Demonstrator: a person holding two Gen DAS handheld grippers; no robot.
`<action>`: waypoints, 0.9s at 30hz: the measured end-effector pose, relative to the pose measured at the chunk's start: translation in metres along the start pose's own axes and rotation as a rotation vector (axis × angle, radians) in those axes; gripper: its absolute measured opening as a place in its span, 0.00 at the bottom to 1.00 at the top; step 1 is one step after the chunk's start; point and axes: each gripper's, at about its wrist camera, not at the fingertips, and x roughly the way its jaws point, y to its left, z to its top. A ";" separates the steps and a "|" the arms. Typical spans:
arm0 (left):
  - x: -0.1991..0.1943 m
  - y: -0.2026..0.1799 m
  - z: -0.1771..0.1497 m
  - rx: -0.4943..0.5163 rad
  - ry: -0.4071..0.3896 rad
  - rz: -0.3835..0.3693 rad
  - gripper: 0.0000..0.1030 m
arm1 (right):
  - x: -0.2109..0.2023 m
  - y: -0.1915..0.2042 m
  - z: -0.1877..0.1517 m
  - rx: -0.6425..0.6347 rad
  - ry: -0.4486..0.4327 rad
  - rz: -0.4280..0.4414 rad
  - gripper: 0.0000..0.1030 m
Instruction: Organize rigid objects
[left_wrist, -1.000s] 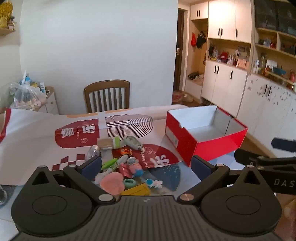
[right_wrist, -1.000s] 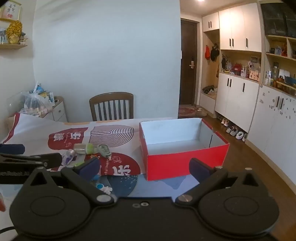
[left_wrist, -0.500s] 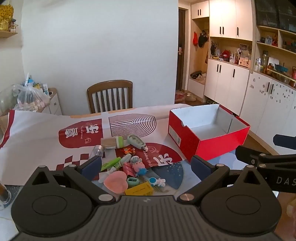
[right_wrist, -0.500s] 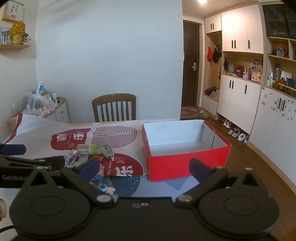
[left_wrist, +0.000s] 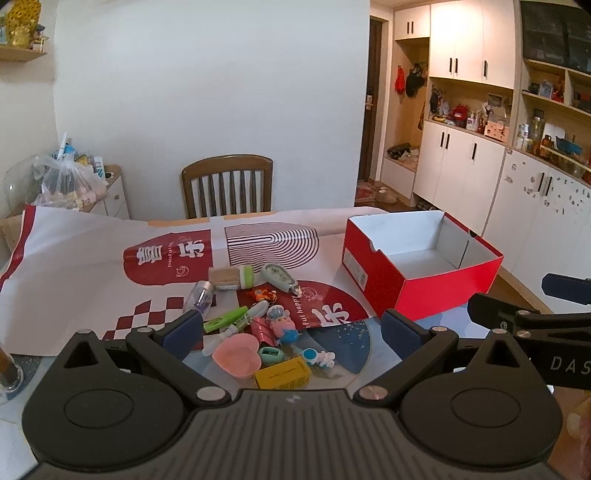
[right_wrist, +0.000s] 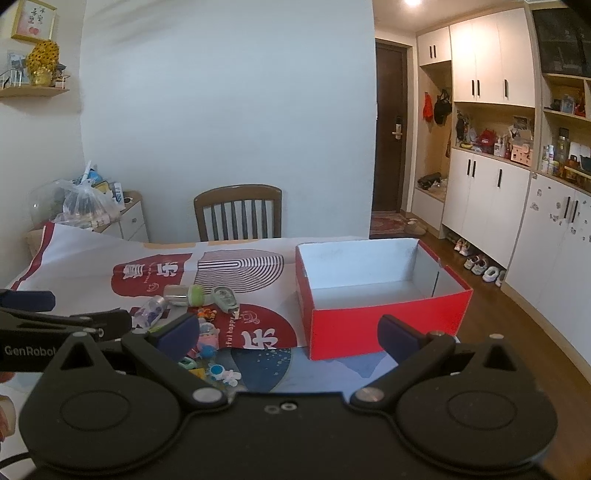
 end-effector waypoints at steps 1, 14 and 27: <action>0.000 0.001 0.000 -0.003 0.000 0.005 1.00 | 0.000 0.001 0.001 -0.005 -0.001 0.004 1.00; 0.009 0.012 -0.005 -0.044 0.038 0.034 1.00 | 0.012 0.010 0.004 -0.036 0.031 0.058 1.00; 0.037 0.019 0.001 -0.076 0.048 0.028 1.00 | 0.040 0.012 0.004 -0.114 0.061 0.174 1.00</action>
